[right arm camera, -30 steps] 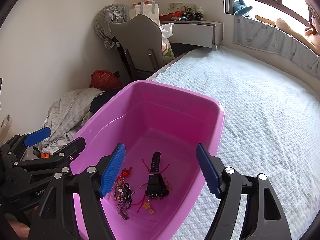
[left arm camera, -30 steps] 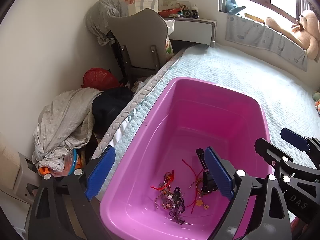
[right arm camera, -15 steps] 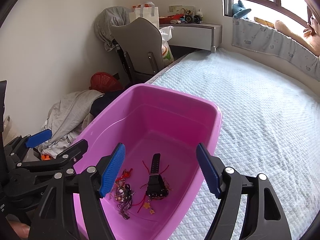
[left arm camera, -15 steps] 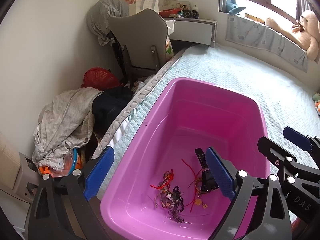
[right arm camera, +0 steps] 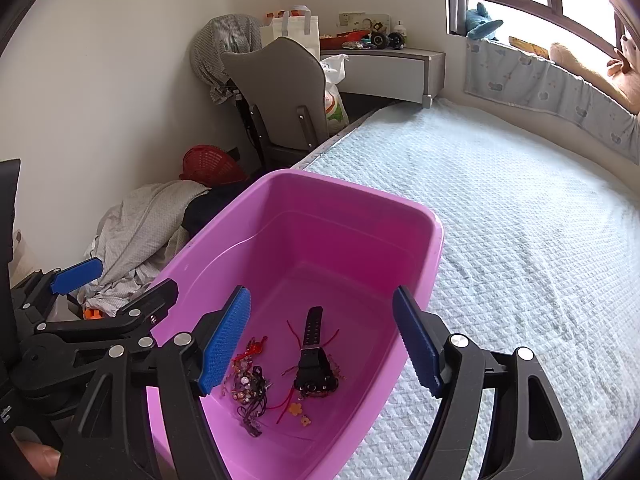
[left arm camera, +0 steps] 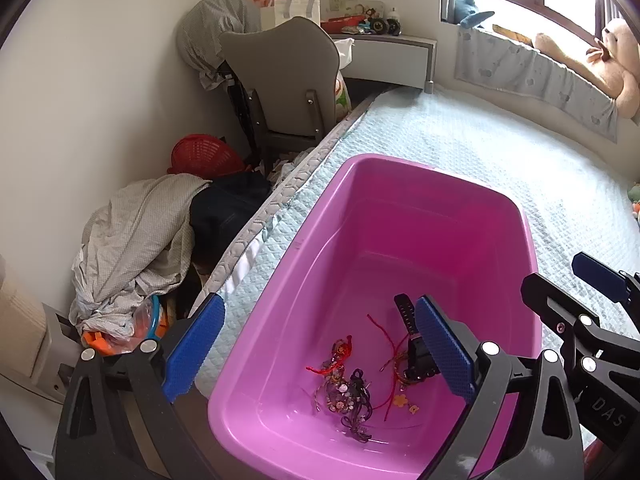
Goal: Organize jewelry
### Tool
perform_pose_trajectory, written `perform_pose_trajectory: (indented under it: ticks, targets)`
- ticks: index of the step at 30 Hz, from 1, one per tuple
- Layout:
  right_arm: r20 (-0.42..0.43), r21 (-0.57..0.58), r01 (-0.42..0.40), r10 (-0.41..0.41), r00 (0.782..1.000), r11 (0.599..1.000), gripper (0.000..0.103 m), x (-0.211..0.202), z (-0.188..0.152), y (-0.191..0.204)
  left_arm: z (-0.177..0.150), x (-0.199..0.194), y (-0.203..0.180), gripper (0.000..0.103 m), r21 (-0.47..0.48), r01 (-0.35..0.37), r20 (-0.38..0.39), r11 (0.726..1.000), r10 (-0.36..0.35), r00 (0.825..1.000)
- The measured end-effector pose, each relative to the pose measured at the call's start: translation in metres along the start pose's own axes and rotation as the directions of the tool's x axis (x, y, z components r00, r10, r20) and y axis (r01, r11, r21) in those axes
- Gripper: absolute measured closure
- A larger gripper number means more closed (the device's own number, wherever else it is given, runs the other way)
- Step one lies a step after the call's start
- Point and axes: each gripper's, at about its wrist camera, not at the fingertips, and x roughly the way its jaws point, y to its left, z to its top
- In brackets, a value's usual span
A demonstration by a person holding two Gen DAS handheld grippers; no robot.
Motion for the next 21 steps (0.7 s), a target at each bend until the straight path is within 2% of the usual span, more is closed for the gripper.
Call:
perform_pose_trajectory:
  ticks: [21]
  targets:
    - [-0.018,-0.012,0.022,-0.023,1.000,1.000,0.033,-0.0011,-0.0020,0.0045,-0.0035,0.0051,-0.0040,0.009,0.064,-0.016,-0.010,0.998,0.017,1.000]
